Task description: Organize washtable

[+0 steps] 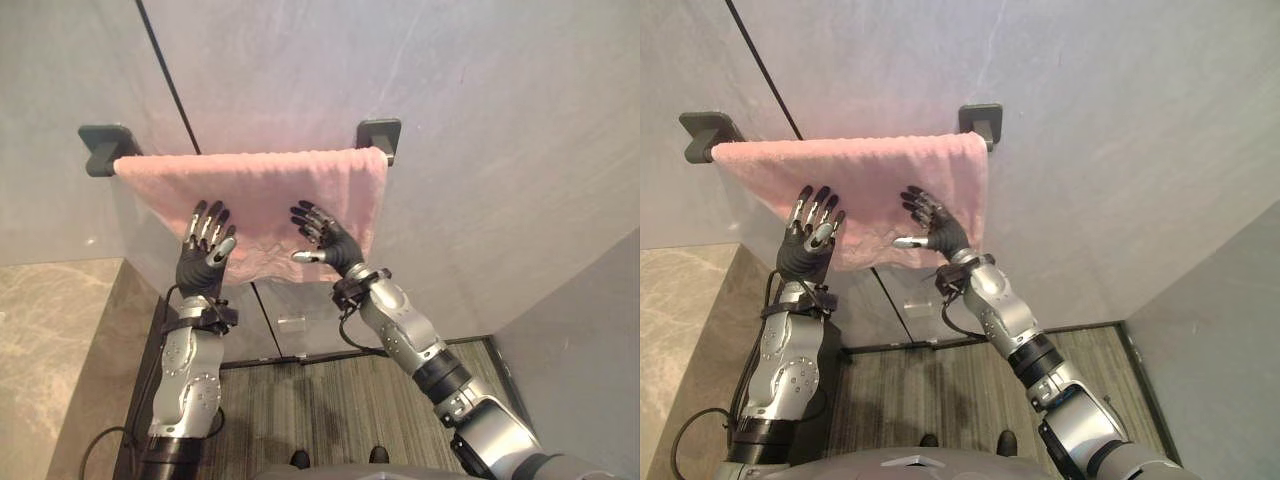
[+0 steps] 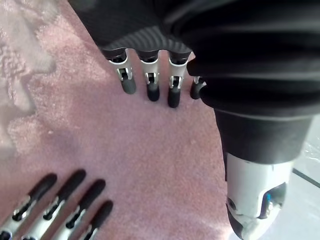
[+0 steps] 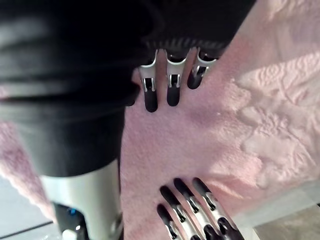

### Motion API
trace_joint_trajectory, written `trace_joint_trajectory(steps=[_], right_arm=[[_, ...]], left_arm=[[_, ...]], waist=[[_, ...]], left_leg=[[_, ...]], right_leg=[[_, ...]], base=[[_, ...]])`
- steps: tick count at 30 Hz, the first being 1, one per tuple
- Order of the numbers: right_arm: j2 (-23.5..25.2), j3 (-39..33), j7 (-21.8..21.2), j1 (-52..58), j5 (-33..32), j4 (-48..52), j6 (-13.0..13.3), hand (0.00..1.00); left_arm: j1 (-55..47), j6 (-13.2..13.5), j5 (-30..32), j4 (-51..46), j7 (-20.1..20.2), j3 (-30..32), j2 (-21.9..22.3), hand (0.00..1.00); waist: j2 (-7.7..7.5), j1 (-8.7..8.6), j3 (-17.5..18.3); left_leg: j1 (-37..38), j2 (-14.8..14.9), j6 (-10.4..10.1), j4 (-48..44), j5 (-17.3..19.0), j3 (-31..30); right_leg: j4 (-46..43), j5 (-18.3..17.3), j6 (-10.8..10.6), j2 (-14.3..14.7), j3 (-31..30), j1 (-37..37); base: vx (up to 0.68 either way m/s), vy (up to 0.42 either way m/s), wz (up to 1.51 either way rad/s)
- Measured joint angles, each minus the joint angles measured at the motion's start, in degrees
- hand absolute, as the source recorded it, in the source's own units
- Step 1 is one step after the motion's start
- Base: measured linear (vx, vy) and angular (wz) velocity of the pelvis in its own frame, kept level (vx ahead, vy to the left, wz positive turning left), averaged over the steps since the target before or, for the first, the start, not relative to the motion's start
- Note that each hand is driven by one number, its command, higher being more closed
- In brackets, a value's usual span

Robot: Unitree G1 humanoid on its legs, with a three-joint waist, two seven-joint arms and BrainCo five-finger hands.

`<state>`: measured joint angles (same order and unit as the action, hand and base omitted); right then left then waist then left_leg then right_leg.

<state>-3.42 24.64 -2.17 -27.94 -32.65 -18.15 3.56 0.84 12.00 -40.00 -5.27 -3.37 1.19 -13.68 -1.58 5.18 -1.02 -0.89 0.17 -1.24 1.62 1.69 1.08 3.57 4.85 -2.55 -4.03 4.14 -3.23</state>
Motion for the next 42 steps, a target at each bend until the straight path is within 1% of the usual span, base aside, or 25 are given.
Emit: trace_joint_trajectory(steps=[4,8,10,14,16,20,21,23,24,26,29,30,32,33,34,35,36,37,39,40,41,42], right_arm=[[-0.12,-2.85,0.13,0.57,-0.14,0.2,0.0,0.0],[-0.52,-6.28,0.05,4.35,-0.07,4.59,0.0,0.0],[-1.0,-9.66,-0.03,8.03,-0.04,7.01,0.0,0.0],[-2.29,-15.28,-0.06,13.44,0.0,9.68,0.06,0.0],[-2.33,-18.86,-0.04,17.18,0.11,9.84,0.08,0.0],[-2.25,-22.26,-0.07,21.46,0.57,9.85,0.08,0.0],[-2.27,-22.99,-0.06,22.55,0.62,9.85,0.08,0.0],[-2.17,-24.74,0.36,24.01,0.93,9.84,0.08,0.0],[-2.19,-26.0,0.96,24.84,2.64,9.78,0.08,0.0],[-2.17,-27.93,1.61,25.99,3.09,8.52,0.23,0.0],[-2.15,-30.13,2.57,27.51,6.46,3.0,0.78,0.0],[-2.13,-30.73,2.97,28.07,9.43,-2.11,0.76,0.0],[-2.04,-31.09,3.39,28.32,11.49,-8.51,0.56,0.0],[-2.03,-31.35,3.53,28.99,12.63,-14.42,-0.04,0.0],[-2.02,-31.44,3.53,29.18,13.59,-17.03,-0.16,0.0],[-1.91,-31.99,3.6,29.5,14.91,-22.46,-0.6,0.0],[-1.31,-33.92,3.71,29.62,16.71,-27.8,-0.87,0.0],[-0.97,-35.05,3.79,29.64,17.34,-30.3,-1.2,0.0],[-0.31,-39.56,3.95,29.82,18.58,-39.21,-1.9,0.0],[-0.18,-42.63,4.09,30.6,18.67,-43.34,-2.47,0.0],[-0.18,-43.33,4.12,30.91,18.66,-44.03,-2.64,0.0],[-0.17,-47.95,4.15,32.16,19.26,-47.45,-3.39,0.0]], left_arm=[[0.79,-0.05,0.03,3.19,-0.89,3.16,0.0,0.0],[0.56,-0.15,0.5,6.0,-2.04,8.51,-0.04,0.0],[-0.93,-0.31,0.59,7.55,-2.47,11.51,-0.03,0.0],[-4.31,-0.56,1.15,8.19,-2.65,15.29,0.49,0.0],[-6.41,-0.62,2.05,10.0,-2.8,19.18,2.48,0.0],[-9.48,-1.05,3.67,14.72,-2.83,19.76,2.94,0.0],[-10.11,-1.13,4.97,16.54,-2.77,20.29,3.75,0.0],[-10.25,-1.31,5.28,19.98,-2.69,22.2,5.54,0.0],[-10.64,-1.72,5.39,21.98,-2.7,23.22,6.49,0.0],[-11.77,-1.99,5.41,24.73,-2.67,23.63,7.21,0.0],[-12.24,-2.45,5.45,31.56,-2.41,23.62,7.38,0.0],[-12.2,-2.79,5.64,36.81,-2.11,23.58,7.71,0.0],[-11.86,-3.38,6.84,42.29,-1.87,23.27,8.44,0.0],[-11.98,-4.18,8.72,47.11,-1.6,21.68,9.3,0.0],[-11.96,-4.61,9.57,49.24,-1.4,20.95,9.54,0.0],[-11.89,-5.55,10.93,53.56,-0.55,20.58,10.22,0.0],[-11.93,-6.2,12.72,57.56,-0.04,20.58,11.07,0.0],[-11.93,-6.6,13.74,59.57,0.14,20.58,11.36,0.0],[-11.95,-8.26,15.22,65.74,0.62,20.71,12.05,0.0],[-11.97,-8.9,16.73,66.83,0.61,21.46,12.1,0.0],[-11.97,-9.01,17.2,67.05,0.63,21.43,11.97,0.0],[-11.97,-9.48,20.62,68.2,0.76,21.48,11.61,0.0]], waist=[[-0.03,-0.1,-0.22],[-0.11,0.09,-1.84],[-0.11,0.02,-1.86],[-0.12,0.09,-1.85],[-0.11,0.01,-1.85],[-0.12,0.04,-1.86],[-0.12,0.02,-1.86],[-0.1,0.04,-1.87],[-0.08,0.01,-1.88],[-0.09,-0.02,-1.88],[-0.09,-0.03,-1.88],[-0.09,-0.05,-1.87],[-0.1,-0.14,-1.87],[-0.09,-0.18,-1.87],[-0.06,-0.2,-1.89],[-0.03,-0.39,-1.89],[-0.01,-0.91,-1.88],[-0.01,-1.25,-1.88],[0.12,-1.78,-1.73],[0.17,-1.94,-1.64],[0.21,-1.95,-1.62],[0.68,-2.04,-1.24]], left_leg=[[-0.44,0.32,-0.23,-0.41,0.23,0.38],[-0.49,0.81,-0.32,-1.44,1.07,1.46],[-0.5,0.96,-0.41,-1.39,1.23,1.77],[-0.47,0.99,-0.42,-1.26,1.47,1.89],[0.19,1.0,-0.41,-0.65,1.47,1.97],[0.08,1.0,-0.44,-0.78,1.67,1.93],[0.08,1.0,-0.44,-0.88,1.77,1.93],[0.07,1.0,-0.41,-0.95,1.84,1.92],[0.07,1.0,-0.39,-0.94,1.85,1.92],[0.13,1.0,-0.4,-0.93,1.86,1.94],[0.25,0.99,-0.4,-0.94,1.85,1.89],[0.29,0.99,-0.4,-0.94,1.85,1.88],[0.44,0.97,-0.4,-0.94,1.85,1.86],[0.83,0.95,-0.4,-0.91,1.84,1.82],[1.17,0.95,-0.4,-0.84,1.84,1.81],[2.0,0.95,-0.4,-0.65,1.85,1.74],[2.58,0.95,-0.4,-0.34,1.85,1.69],[2.89,0.94,-0.39,-0.23,1.86,1.7],[4.05,0.93,-0.38,0.29,1.85,2.02],[4.69,0.95,-0.38,0.58,1.85,2.08],[4.85,0.96,-0.38,0.64,1.85,2.08],[5.57,0.98,-0.39,1.24,1.84,2.15]], right_leg=[[0.0,0.13,0.19,0.35,-0.42,-0.39],[0.02,0.3,0.44,0.86,-1.43,-0.39],[0.15,0.3,0.45,1.05,-1.71,-0.52],[0.61,0.3,0.44,1.1,-1.75,-0.41],[0.97,0.3,0.44,1.13,-1.82,0.09],[1.25,0.3,0.44,1.12,-1.81,0.15],[1.35,0.3,0.44,1.12,-1.83,0.23],[1.46,0.3,0.44,1.13,-1.84,0.3],[1.49,0.3,0.44,1.13,-1.85,0.29],[1.49,0.29,0.42,1.14,-1.78,0.3],[1.49,0.26,0.38,1.14,-1.7,0.3],[1.46,0.24,0.35,1.13,-1.68,0.33],[1.42,0.16,0.24,1.1,-1.59,0.39],[1.19,-0.01,0.0,1.06,-1.53,0.54],[1.13,-0.11,-0.14,1.06,-1.53,0.83],[1.09,-0.3,-0.33,1.05,-1.48,1.59],[0.9,-0.58,-0.55,1.04,-1.45,2.22],[0.85,-0.71,-0.59,1.02,-1.45,2.5],[0.56,-1.09,-0.53,1.02,-1.65,3.14],[0.14,-1.43,-0.36,1.06,-1.7,3.43],[-0.06,-1.53,-0.36,1.07,-1.7,3.45],[-0.49,-1.82,-0.36,1.12,-1.69,3.63]], base=[[-0.01,-0.019,-0.06],[0.0,-0.019,-0.14],[0.02,-0.019,-0.07],[0.04,-0.01,-0.03],[0.04,-0.001,-0.01],[0.0,0.0,0.0],[0.0,0.0,0.0],[0.0,0.0,0.0],[0.0,0.0,0.0],[0.0,0.0,0.0],[0.0,0.0,0.0],[0.0,0.0,0.0],[0.0,0.0,0.0],[0.0,0.0,0.0],[0.0,0.0,0.0],[0.0,0.0,0.0],[0.0,0.0,0.0],[0.0,0.0,0.0],[-0.01,0.012,-0.07],[-0.01,0.008,-0.05],[-0.01,0.005,-0.03],[0.0,0.004,-0.04]])
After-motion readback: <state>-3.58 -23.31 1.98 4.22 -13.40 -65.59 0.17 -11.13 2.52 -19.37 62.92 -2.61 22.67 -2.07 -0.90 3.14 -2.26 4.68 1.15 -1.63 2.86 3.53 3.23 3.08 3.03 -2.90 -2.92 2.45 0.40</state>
